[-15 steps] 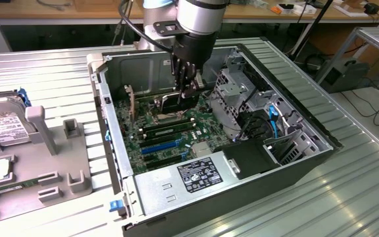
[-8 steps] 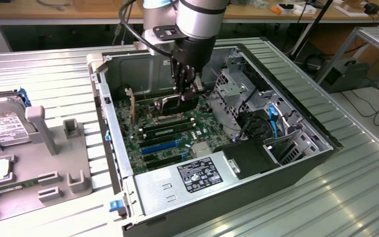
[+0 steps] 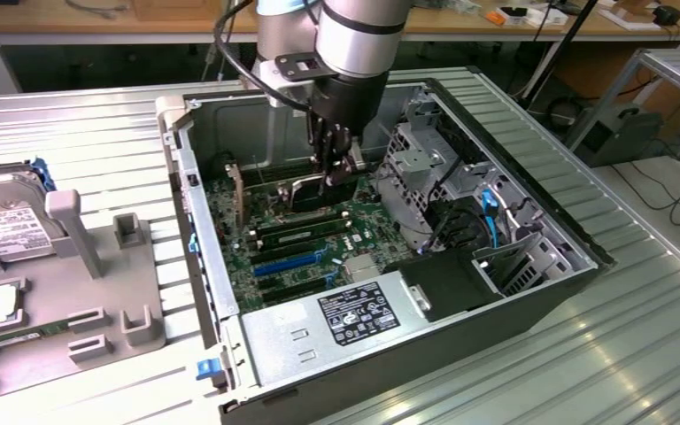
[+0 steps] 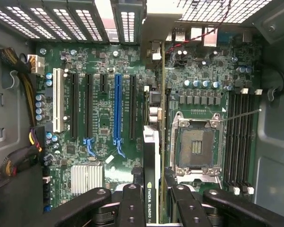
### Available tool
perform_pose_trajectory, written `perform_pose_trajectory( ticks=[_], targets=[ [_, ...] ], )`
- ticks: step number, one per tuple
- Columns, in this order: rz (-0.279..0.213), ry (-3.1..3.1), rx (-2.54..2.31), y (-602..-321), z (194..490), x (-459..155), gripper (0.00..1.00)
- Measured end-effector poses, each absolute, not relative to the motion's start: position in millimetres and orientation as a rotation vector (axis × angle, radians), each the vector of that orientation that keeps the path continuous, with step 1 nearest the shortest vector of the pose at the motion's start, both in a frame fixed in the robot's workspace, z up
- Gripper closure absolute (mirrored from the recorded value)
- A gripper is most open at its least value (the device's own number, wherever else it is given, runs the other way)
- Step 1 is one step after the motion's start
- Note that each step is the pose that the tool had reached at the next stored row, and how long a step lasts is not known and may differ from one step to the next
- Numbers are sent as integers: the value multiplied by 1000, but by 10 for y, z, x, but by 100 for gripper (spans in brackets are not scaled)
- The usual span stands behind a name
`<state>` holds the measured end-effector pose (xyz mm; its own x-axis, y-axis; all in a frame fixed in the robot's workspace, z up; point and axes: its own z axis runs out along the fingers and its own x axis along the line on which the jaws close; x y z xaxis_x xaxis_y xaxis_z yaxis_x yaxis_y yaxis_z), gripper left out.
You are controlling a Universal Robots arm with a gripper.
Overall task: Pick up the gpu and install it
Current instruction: 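Insert the gpu into the slot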
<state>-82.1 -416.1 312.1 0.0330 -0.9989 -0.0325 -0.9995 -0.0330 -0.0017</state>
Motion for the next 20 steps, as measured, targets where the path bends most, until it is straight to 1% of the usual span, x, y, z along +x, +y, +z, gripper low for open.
perform_pose_trajectory(
  ticks=[5,9,13,20],
  targets=[
    [32,2165,-2238,-4401,3027,-823,73],
    [32,2203,-2199,-4415,2923,-831,73],
    [27,2214,-2185,-4491,2842,-833,73],
    [27,2214,-2185,-4589,2821,-893,73]
  ],
)
